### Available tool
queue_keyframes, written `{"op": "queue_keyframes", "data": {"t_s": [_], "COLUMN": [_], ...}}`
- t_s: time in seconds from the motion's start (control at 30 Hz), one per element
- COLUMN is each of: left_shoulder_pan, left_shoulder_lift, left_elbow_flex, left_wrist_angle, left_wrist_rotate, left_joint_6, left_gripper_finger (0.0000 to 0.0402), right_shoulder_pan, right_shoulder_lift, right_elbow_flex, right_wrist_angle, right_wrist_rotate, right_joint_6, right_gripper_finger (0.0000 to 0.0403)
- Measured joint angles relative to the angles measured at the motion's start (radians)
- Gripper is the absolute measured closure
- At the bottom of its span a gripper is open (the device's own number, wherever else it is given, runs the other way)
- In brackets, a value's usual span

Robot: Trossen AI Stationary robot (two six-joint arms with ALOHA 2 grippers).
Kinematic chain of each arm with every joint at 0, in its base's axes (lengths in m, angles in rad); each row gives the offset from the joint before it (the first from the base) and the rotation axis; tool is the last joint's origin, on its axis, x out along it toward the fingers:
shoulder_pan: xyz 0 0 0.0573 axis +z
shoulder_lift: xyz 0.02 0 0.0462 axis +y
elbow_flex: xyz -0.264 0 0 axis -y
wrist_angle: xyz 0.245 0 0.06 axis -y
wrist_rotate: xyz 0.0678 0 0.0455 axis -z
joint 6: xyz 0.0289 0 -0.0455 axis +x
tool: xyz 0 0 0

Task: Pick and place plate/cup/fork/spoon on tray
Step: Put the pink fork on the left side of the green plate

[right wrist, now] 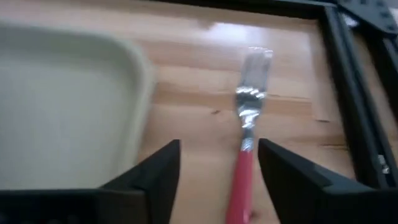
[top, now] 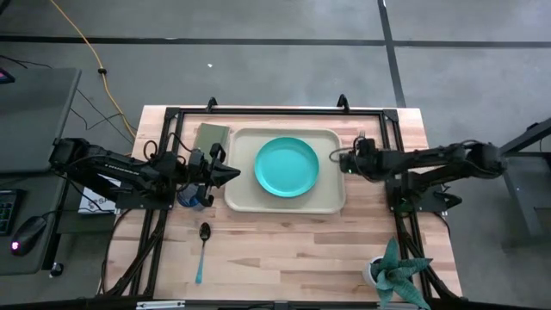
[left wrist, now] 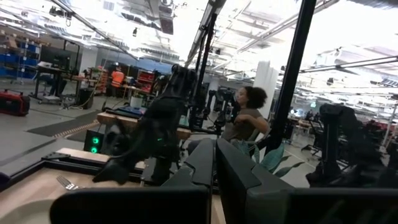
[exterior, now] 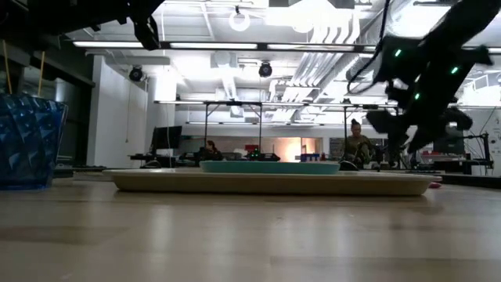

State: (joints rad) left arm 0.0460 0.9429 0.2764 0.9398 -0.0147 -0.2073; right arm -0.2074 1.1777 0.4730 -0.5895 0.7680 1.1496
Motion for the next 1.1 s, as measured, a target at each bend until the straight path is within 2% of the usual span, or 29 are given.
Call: {"op": "queue_keyframes", "data": {"t_s": [0.07,0.17,0.27,0.6,0.77,1.0,1.1], "left_shoulder_pan": [0.0,0.0,0.0,0.0,-0.001,-0.001,-0.001], "left_shoulder_lift": [0.0,0.0,0.0,0.0,0.0,0.0,0.0], "left_elbow_flex": [0.0,0.0,0.0,0.0,0.0,0.0,0.0], "left_wrist_angle": [0.0,0.0,0.0,0.0,0.0,0.0,0.0], "left_wrist_rotate": [0.0,0.0,0.0,0.0,0.0,0.0,0.0], "left_joint_6": [0.0,0.0,0.0,-0.002,-0.003,-0.003,-0.003], "left_gripper_finger": [0.0401,0.0401,0.0401,0.0401,0.0401,0.0401,0.0401], "right_shoulder_pan": [-0.057,-0.115,-0.148,-0.168,-0.179,-0.19,-0.188], "right_shoulder_lift": [0.026,0.069,0.119,0.298,0.354,0.39,0.391], "right_elbow_flex": [-0.023,-0.041,-0.044,-0.044,-0.04,-0.039,-0.041], "right_wrist_angle": [0.069,0.164,0.186,0.204,0.232,0.294,0.304], "right_wrist_rotate": [0.007,-0.001,-0.012,0.008,0.021,0.012,0.012], "right_joint_6": [-0.002,-0.024,-0.049,0.011,0.029,0.021,0.001], "right_gripper_finger": [0.017,0.0158,0.0156,0.0162,0.0218,0.0366,0.0385]}}
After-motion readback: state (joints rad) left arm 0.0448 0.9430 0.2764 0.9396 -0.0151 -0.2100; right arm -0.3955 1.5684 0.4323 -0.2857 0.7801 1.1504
